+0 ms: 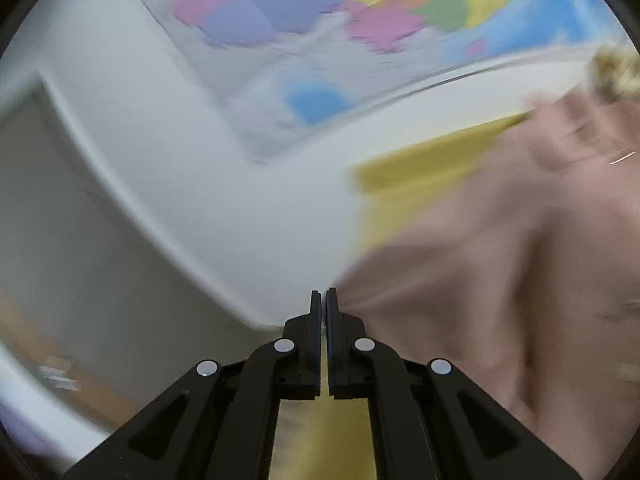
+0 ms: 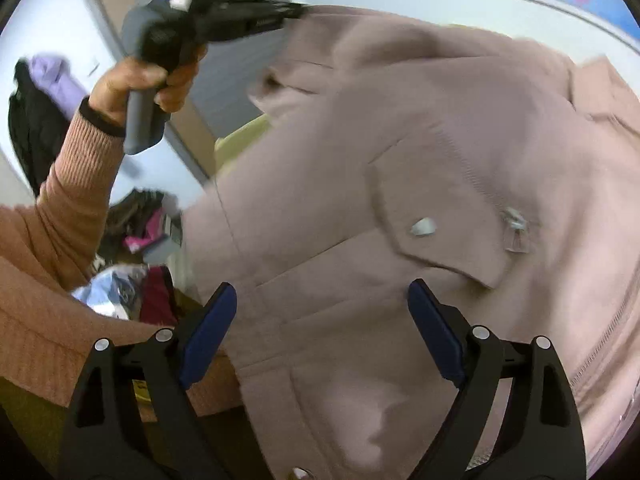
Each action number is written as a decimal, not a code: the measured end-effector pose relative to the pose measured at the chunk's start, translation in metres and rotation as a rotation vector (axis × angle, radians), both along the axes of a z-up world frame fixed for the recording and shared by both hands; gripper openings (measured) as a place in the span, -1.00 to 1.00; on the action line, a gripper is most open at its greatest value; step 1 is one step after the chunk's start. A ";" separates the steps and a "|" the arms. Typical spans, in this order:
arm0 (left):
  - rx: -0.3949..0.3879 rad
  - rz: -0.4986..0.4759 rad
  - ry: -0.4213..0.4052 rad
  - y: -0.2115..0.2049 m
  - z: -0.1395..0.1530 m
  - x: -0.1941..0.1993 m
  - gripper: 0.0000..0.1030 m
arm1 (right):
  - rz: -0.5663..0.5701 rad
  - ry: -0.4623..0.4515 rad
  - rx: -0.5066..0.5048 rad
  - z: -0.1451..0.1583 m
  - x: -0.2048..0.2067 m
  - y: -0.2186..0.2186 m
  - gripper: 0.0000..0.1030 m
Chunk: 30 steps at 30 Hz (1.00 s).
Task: Fold large clothes
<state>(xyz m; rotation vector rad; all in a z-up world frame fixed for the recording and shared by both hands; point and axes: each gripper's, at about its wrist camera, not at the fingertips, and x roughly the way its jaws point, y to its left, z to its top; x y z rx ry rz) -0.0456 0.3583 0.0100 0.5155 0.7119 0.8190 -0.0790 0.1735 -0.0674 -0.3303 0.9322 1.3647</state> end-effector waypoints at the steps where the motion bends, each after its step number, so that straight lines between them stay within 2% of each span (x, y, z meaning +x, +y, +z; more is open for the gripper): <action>1: 0.108 0.066 0.011 0.005 -0.005 0.008 -0.99 | -0.022 0.002 0.000 0.000 0.004 -0.004 0.68; 2: 0.111 0.092 0.017 0.013 -0.008 0.011 -0.99 | -0.046 0.008 0.000 -0.001 0.009 -0.011 0.68; 3: 0.013 0.085 0.031 0.022 -0.011 0.015 -0.98 | -0.065 0.018 0.004 -0.001 0.014 -0.017 0.68; 4: -0.179 0.037 0.042 0.032 -0.015 0.016 -0.95 | -0.091 0.042 0.018 0.000 0.021 -0.025 0.68; 6: -0.343 -0.016 0.066 0.035 -0.025 0.016 -0.91 | -0.136 0.054 0.038 0.004 0.032 -0.044 0.68; 7: -0.405 -0.085 0.081 0.025 -0.030 0.013 -0.80 | -0.178 0.055 0.059 0.009 0.040 -0.059 0.68; 8: -0.470 -0.168 0.086 0.014 -0.031 0.009 -0.39 | -0.224 0.059 0.071 0.013 0.047 -0.075 0.68; 9: -0.550 -0.267 0.094 0.002 -0.033 0.004 -0.13 | -0.264 0.064 0.080 0.017 0.055 -0.087 0.68; 10: -0.610 -0.334 0.094 -0.005 -0.034 0.000 0.29 | -0.331 0.074 0.099 0.021 0.063 -0.109 0.69; 11: -0.704 -0.417 0.094 -0.014 -0.037 -0.007 0.39 | -0.393 0.088 0.118 0.024 0.070 -0.130 0.70; 12: -0.783 -0.481 0.110 -0.020 -0.040 -0.011 0.39 | -0.466 0.101 0.133 0.026 0.079 -0.156 0.72; 13: -0.812 -0.507 0.112 -0.024 -0.044 -0.015 0.40 | -0.544 0.108 0.142 0.028 0.085 -0.185 0.73; 14: -0.806 -0.501 0.108 -0.025 -0.049 -0.019 0.43 | -0.605 0.112 0.147 0.030 0.089 -0.206 0.77; 16: -0.847 -0.487 0.107 -0.019 -0.056 -0.024 0.44 | -0.724 0.125 0.140 0.026 0.089 -0.245 0.78; 19: -1.011 -0.481 0.106 -0.003 -0.067 -0.036 0.44 | -0.838 0.163 0.107 0.016 0.087 -0.294 0.80; 21: -1.040 -0.496 0.100 -0.007 -0.071 -0.052 0.47 | -0.846 0.219 0.101 0.005 0.079 -0.310 0.80; 23: -1.100 -0.531 0.101 -0.011 -0.073 -0.063 0.65 | -0.814 0.238 0.105 -0.002 0.072 -0.310 0.80; 24: -1.124 -0.549 0.107 -0.017 -0.076 -0.067 0.68 | -0.793 0.246 0.104 -0.004 0.069 -0.305 0.80; 27: -1.092 -0.572 0.170 -0.037 -0.087 -0.072 0.80 | -0.717 0.210 0.060 -0.012 0.062 -0.285 0.79; 28: -1.079 -0.573 0.184 -0.046 -0.092 -0.071 0.88 | -0.703 0.174 0.059 -0.014 0.059 -0.278 0.66; 29: -1.036 -0.582 0.175 -0.056 -0.092 -0.071 0.86 | -0.686 0.173 0.064 -0.014 0.060 -0.275 0.23; 30: -1.015 -0.587 0.180 -0.064 -0.093 -0.070 0.78 | -0.667 0.193 0.075 -0.016 0.062 -0.271 -0.43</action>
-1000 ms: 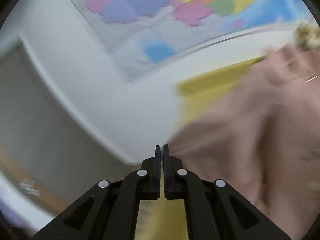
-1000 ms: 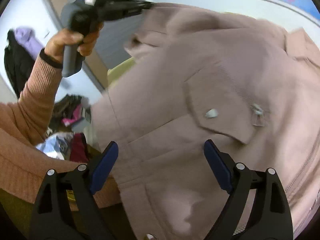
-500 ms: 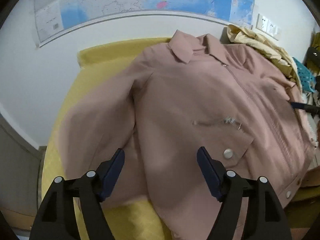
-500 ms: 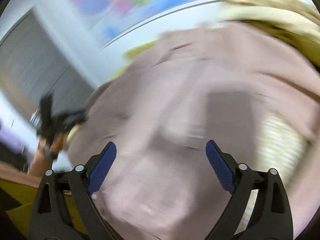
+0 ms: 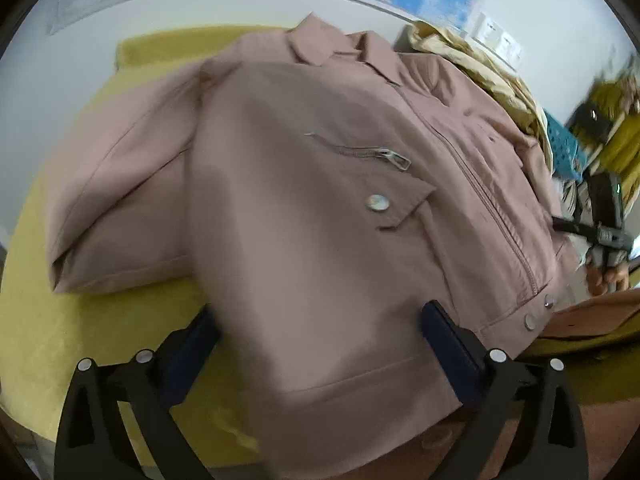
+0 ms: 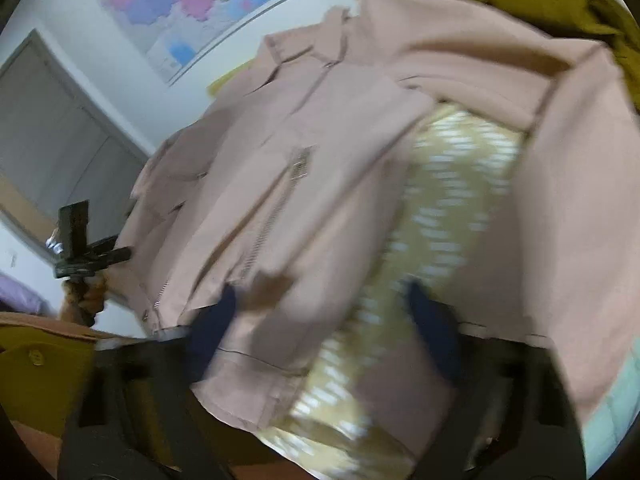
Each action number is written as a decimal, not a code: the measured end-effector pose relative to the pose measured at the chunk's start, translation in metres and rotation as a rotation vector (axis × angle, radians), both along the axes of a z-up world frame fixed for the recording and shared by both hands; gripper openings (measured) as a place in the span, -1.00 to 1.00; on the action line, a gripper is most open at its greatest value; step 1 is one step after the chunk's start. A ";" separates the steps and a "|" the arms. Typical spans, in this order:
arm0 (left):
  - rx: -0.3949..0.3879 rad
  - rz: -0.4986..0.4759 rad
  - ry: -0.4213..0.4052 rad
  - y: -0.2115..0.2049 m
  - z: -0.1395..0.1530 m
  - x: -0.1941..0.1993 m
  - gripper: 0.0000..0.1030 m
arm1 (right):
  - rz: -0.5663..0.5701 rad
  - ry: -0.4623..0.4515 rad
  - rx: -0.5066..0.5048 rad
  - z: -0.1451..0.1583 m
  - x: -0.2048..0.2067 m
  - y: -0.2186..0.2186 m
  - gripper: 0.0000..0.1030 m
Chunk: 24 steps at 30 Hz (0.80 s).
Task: Fold large clothes
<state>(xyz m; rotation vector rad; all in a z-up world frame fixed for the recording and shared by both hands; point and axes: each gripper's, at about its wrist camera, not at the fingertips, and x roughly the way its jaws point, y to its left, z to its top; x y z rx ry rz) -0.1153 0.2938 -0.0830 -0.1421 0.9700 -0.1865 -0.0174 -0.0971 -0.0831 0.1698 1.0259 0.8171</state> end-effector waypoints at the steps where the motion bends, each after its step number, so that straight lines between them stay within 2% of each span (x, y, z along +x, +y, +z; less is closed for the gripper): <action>1: 0.013 0.004 -0.011 -0.008 0.001 0.002 0.38 | 0.018 0.048 0.042 -0.004 0.003 0.003 -0.81; 2: 0.010 0.017 -0.007 -0.011 0.002 0.006 -0.25 | 0.025 0.079 0.066 -0.008 0.004 0.004 -0.88; 3: 0.006 0.031 0.002 -0.010 0.004 0.009 -0.62 | 0.023 0.083 0.080 -0.008 0.003 0.004 -0.88; 4: -0.012 0.051 0.004 -0.009 0.010 0.009 -0.91 | 0.026 0.068 0.119 -0.001 -0.002 -0.001 -0.88; 7: -0.081 0.066 -0.066 0.003 0.038 -0.009 -0.92 | 0.022 0.023 0.249 0.025 -0.020 -0.026 -0.89; 10: -0.116 0.029 -0.130 0.008 0.064 -0.032 -0.92 | 0.031 -0.027 0.300 0.048 -0.043 -0.047 -0.89; 12: -0.048 -0.008 -0.138 0.002 0.067 -0.041 -0.78 | 0.047 -0.030 0.287 0.052 -0.053 -0.051 -0.89; 13: -0.014 -0.013 -0.129 0.000 0.066 -0.041 -0.41 | 0.053 -0.026 0.245 0.049 -0.056 -0.052 -0.89; 14: 0.039 0.002 -0.125 -0.001 0.065 -0.040 0.15 | 0.052 0.003 0.196 0.042 -0.055 -0.051 -0.88; 15: 0.080 0.031 -0.140 0.001 0.066 -0.038 0.31 | 0.038 0.031 0.153 0.034 -0.051 -0.049 -0.84; 16: 0.085 0.047 -0.155 0.004 0.070 -0.036 0.36 | 0.032 0.073 0.101 0.023 -0.045 -0.048 -0.78; 17: 0.067 0.064 -0.181 0.011 0.076 -0.034 0.38 | 0.026 0.079 0.065 0.020 -0.041 -0.046 -0.59; 18: 0.065 0.089 -0.206 0.016 0.085 -0.031 0.38 | 0.004 0.058 0.007 0.022 -0.038 -0.044 -0.14; 20: 0.088 0.093 -0.255 0.019 0.101 -0.026 0.43 | -0.057 -0.024 -0.046 0.038 -0.029 -0.044 0.44; 22: 0.201 0.092 -0.314 0.009 0.115 -0.009 0.55 | -0.065 -0.140 -0.066 0.063 -0.021 -0.040 0.44; 24: 0.240 0.059 -0.321 -0.009 0.120 0.019 0.55 | -0.055 -0.227 -0.082 0.080 -0.006 -0.026 0.43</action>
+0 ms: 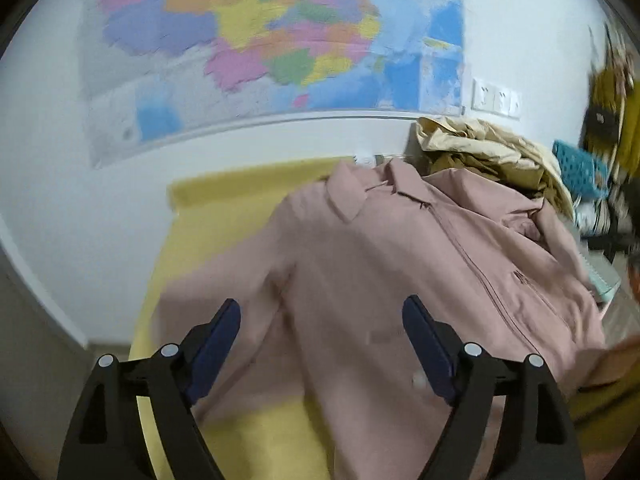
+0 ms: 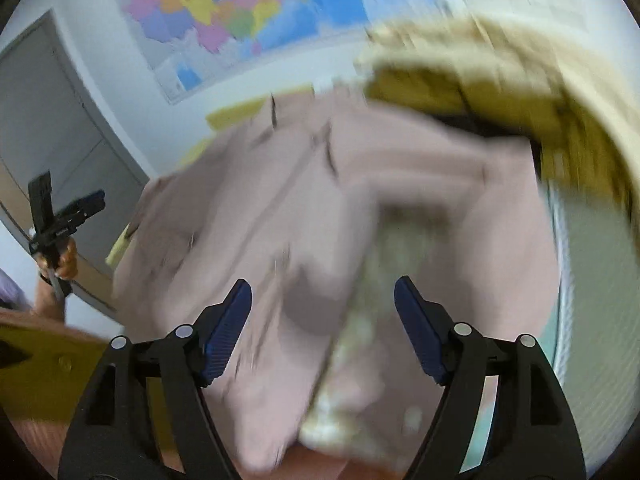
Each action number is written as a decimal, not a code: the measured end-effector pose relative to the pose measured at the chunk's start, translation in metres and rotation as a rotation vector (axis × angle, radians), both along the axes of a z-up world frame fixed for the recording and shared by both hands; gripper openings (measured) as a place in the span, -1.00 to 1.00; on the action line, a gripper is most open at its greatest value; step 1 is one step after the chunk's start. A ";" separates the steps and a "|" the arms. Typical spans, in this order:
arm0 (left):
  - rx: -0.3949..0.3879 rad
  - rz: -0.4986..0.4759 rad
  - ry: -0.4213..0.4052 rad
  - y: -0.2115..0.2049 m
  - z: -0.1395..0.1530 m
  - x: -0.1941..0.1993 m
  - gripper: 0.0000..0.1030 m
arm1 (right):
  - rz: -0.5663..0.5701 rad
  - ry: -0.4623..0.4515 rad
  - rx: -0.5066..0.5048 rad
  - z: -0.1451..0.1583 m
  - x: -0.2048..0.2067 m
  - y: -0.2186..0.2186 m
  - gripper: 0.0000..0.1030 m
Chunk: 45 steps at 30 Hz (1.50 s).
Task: Fold large clothes
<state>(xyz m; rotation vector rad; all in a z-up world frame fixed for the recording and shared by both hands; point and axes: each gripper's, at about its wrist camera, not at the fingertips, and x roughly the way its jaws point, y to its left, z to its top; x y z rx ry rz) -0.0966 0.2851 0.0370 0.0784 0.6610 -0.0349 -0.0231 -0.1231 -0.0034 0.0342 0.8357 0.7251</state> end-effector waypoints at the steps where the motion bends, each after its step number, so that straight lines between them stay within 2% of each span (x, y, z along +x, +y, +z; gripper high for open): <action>1: 0.005 -0.010 0.002 -0.006 0.001 0.014 0.55 | 0.018 -0.039 0.005 0.007 0.015 0.015 0.41; 3: 0.028 -0.050 0.034 -0.025 -0.005 0.064 0.55 | 0.031 -0.066 -0.019 0.008 0.050 0.051 0.36; 6: 0.115 -0.055 0.061 -0.050 -0.023 0.134 0.55 | 0.065 -0.081 -0.060 -0.002 0.101 0.084 0.29; 10: 0.168 0.022 0.136 -0.063 -0.050 0.230 0.52 | 0.060 -0.065 -0.132 -0.023 0.176 0.147 0.23; 14: 0.233 0.106 0.197 -0.063 -0.072 0.289 0.47 | 0.021 -0.053 -0.199 -0.040 0.222 0.184 0.28; 15: 0.220 0.113 0.221 -0.060 -0.078 0.300 0.43 | 0.002 -0.054 -0.229 -0.045 0.234 0.191 0.33; 18: 0.160 0.120 0.290 -0.050 -0.093 0.325 -0.35 | -0.029 -0.015 -0.271 -0.064 0.258 0.198 0.33; 19: 0.156 0.129 0.296 -0.047 -0.095 0.330 -1.00 | -0.040 -0.007 -0.281 -0.069 0.264 0.198 0.28; 20: 0.171 0.147 0.286 -0.045 -0.096 0.335 -1.00 | -0.044 0.003 -0.295 -0.073 0.269 0.198 -0.10; 21: 0.183 0.155 0.253 -0.044 -0.093 0.336 -1.00 | -0.050 0.011 -0.310 -0.077 0.274 0.197 -0.69; 22: 0.193 0.157 0.223 -0.044 -0.090 0.338 -1.00 | -0.052 0.017 -0.319 -0.077 0.279 0.197 -0.88; 24: 0.200 0.161 0.186 -0.043 -0.079 0.343 -1.00 | -0.043 0.028 -0.275 -0.072 0.286 0.190 -0.93; 27: 0.146 0.171 0.166 -0.034 -0.062 0.355 -1.00 | -0.063 -0.016 -0.232 -0.051 0.291 0.177 -0.97; 29: 0.131 0.188 0.156 -0.027 -0.055 0.362 -1.00 | -0.123 -0.055 -0.187 -0.033 0.299 0.162 -0.97; 30: 0.124 0.192 0.151 -0.024 -0.053 0.362 -0.97 | -0.141 -0.049 -0.159 -0.030 0.306 0.156 -0.97; 31: 0.086 0.183 0.174 -0.019 -0.053 0.362 -0.90 | -0.149 -0.014 -0.114 -0.029 0.314 0.149 -0.97; 32: 0.043 0.159 0.197 -0.015 -0.054 0.361 -0.52 | -0.150 -0.004 -0.112 -0.030 0.320 0.151 -0.97; 33: 0.004 0.126 0.223 -0.012 -0.057 0.360 -0.28 | -0.146 -0.003 -0.133 -0.034 0.322 0.152 -0.96; 34: 0.014 0.118 0.226 -0.012 -0.060 0.356 0.08 | -0.144 -0.011 -0.166 -0.039 0.323 0.155 -0.97; 35: 0.036 0.109 0.227 -0.014 -0.064 0.352 0.29 | -0.137 -0.008 -0.184 -0.044 0.324 0.158 -0.96; 37: 0.079 0.046 0.254 -0.022 -0.076 0.344 0.34 | -0.134 0.040 -0.154 -0.053 0.325 0.153 -0.96; 38: 0.088 0.027 0.267 -0.025 -0.081 0.342 0.46 | -0.123 0.063 -0.131 -0.055 0.327 0.153 -0.95; 40: 0.110 0.016 0.290 -0.030 -0.089 0.342 0.55 | -0.116 0.088 -0.120 -0.055 0.326 0.155 -0.71; 42: 0.125 0.040 0.301 -0.033 -0.094 0.350 0.55 | -0.103 0.100 -0.118 -0.055 0.321 0.155 0.28; 43: 0.117 0.061 0.319 -0.032 -0.097 0.356 0.47 | -0.093 0.097 -0.109 -0.054 0.318 0.160 0.37; 45: 0.104 0.088 0.336 -0.034 -0.105 0.366 0.09 | -0.055 0.093 -0.124 -0.054 0.314 0.175 0.43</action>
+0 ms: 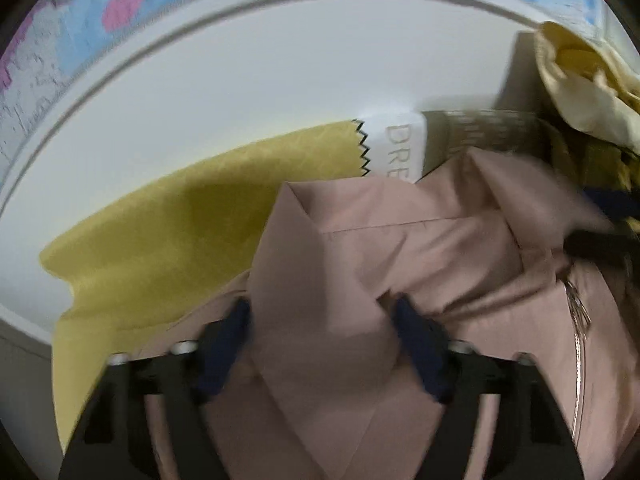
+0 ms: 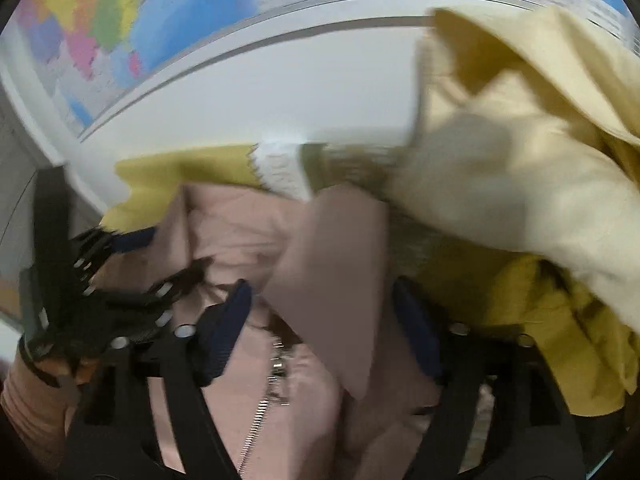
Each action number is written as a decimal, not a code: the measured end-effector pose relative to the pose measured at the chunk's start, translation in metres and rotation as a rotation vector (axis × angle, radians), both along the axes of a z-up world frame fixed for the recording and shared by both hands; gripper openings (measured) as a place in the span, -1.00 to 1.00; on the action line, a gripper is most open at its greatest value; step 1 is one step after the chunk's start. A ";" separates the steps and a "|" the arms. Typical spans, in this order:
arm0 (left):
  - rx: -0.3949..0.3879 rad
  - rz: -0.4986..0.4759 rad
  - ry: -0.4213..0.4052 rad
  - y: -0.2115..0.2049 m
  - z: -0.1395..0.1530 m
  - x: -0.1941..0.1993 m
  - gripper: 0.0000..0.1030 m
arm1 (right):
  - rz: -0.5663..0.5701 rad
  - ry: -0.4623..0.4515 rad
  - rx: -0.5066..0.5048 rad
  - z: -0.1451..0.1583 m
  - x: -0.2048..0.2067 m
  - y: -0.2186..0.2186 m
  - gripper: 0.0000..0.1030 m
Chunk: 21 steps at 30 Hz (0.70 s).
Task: Fold large clothes
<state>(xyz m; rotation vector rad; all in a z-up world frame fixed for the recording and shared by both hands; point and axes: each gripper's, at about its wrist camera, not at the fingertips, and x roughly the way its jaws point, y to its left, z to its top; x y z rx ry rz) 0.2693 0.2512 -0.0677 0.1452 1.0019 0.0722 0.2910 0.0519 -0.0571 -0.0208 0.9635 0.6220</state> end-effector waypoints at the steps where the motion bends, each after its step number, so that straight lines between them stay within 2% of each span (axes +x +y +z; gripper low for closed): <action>1: 0.004 0.012 0.002 0.001 -0.001 0.002 -0.16 | 0.019 -0.010 -0.035 -0.004 0.002 0.013 0.43; 2: 0.009 0.021 -0.003 0.001 -0.003 0.004 -0.40 | 0.024 -0.006 -0.066 -0.010 0.006 0.023 0.27; 3: 0.026 0.024 -0.023 -0.002 -0.002 0.005 -0.52 | 0.021 0.002 -0.086 -0.015 0.009 0.029 -0.20; 5: 0.043 0.027 -0.040 -0.003 0.002 0.005 -0.77 | 0.033 0.016 -0.108 -0.021 0.015 0.038 -0.81; 6: 0.039 0.028 -0.051 -0.002 0.005 0.004 -0.80 | 0.023 0.001 -0.125 -0.020 0.016 0.039 -0.86; 11: 0.008 0.071 -0.120 0.005 0.025 0.011 -0.87 | -0.041 -0.095 -0.028 0.014 0.022 0.025 -0.93; 14: -0.022 0.117 -0.166 0.008 0.032 0.021 -0.85 | -0.053 -0.090 -0.038 0.020 0.028 0.026 -0.93; 15: -0.017 0.123 -0.152 0.010 0.031 0.032 -0.79 | -0.063 -0.082 -0.060 0.016 0.030 0.028 -0.91; 16: -0.014 0.116 -0.099 0.008 0.019 0.038 -0.64 | -0.060 -0.070 -0.068 0.012 0.031 0.030 -0.89; 18: 0.030 0.098 -0.058 0.008 0.006 0.037 -0.43 | -0.041 -0.038 -0.102 0.009 0.028 0.030 -0.28; 19: 0.037 0.095 -0.082 0.010 0.007 0.029 -0.19 | -0.024 -0.046 -0.093 0.015 0.017 0.024 -0.15; 20: 0.032 0.085 -0.113 0.011 0.010 0.021 0.00 | 0.005 -0.072 -0.070 0.024 0.003 0.014 0.20; 21: 0.030 0.072 -0.142 0.014 0.016 0.010 0.10 | 0.020 -0.111 -0.064 0.034 -0.013 0.003 0.52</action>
